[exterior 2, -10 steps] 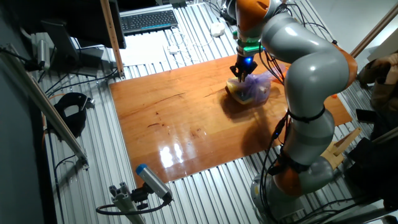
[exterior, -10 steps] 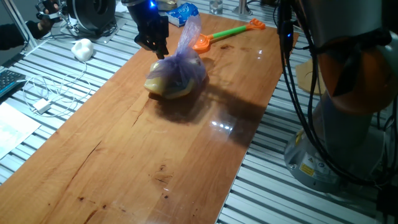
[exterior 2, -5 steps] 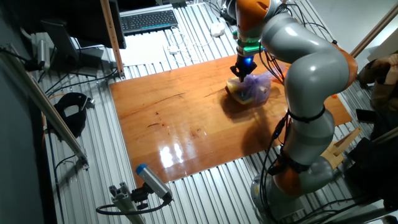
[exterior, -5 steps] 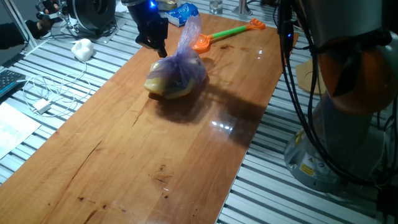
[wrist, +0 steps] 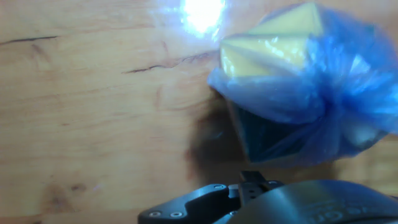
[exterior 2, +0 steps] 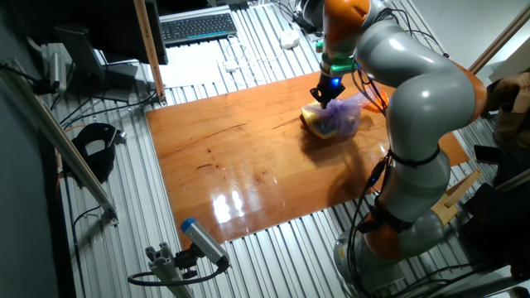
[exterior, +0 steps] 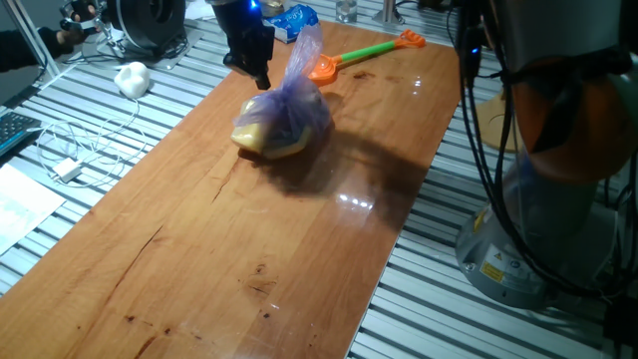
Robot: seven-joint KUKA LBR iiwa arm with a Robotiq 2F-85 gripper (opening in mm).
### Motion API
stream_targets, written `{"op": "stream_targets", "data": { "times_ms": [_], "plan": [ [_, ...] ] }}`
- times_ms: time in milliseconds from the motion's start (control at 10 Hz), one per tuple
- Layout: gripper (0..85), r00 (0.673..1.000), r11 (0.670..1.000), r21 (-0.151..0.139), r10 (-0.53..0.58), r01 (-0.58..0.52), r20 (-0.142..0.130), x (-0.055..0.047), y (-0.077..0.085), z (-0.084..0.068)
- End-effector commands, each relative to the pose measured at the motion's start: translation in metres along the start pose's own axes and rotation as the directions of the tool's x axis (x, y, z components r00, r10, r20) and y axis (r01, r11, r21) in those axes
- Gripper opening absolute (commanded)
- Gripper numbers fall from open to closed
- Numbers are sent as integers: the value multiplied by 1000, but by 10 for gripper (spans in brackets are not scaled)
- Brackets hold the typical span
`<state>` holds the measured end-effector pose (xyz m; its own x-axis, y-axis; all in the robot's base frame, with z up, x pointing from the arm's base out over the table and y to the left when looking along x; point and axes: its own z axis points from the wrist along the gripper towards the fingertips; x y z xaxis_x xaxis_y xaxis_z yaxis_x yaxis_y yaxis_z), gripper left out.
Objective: Pick up a bag of things
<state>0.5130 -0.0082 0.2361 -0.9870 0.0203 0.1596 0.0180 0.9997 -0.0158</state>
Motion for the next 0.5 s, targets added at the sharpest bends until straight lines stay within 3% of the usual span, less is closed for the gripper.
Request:
{"op": "stream_targets", "data": {
  "times_ms": [0,400],
  "plan": [
    [0,1000,1000,0,1,-1,1,0,0,0],
    [0,1000,1000,0,1,-1,0,0,0,0]
  ]
}}
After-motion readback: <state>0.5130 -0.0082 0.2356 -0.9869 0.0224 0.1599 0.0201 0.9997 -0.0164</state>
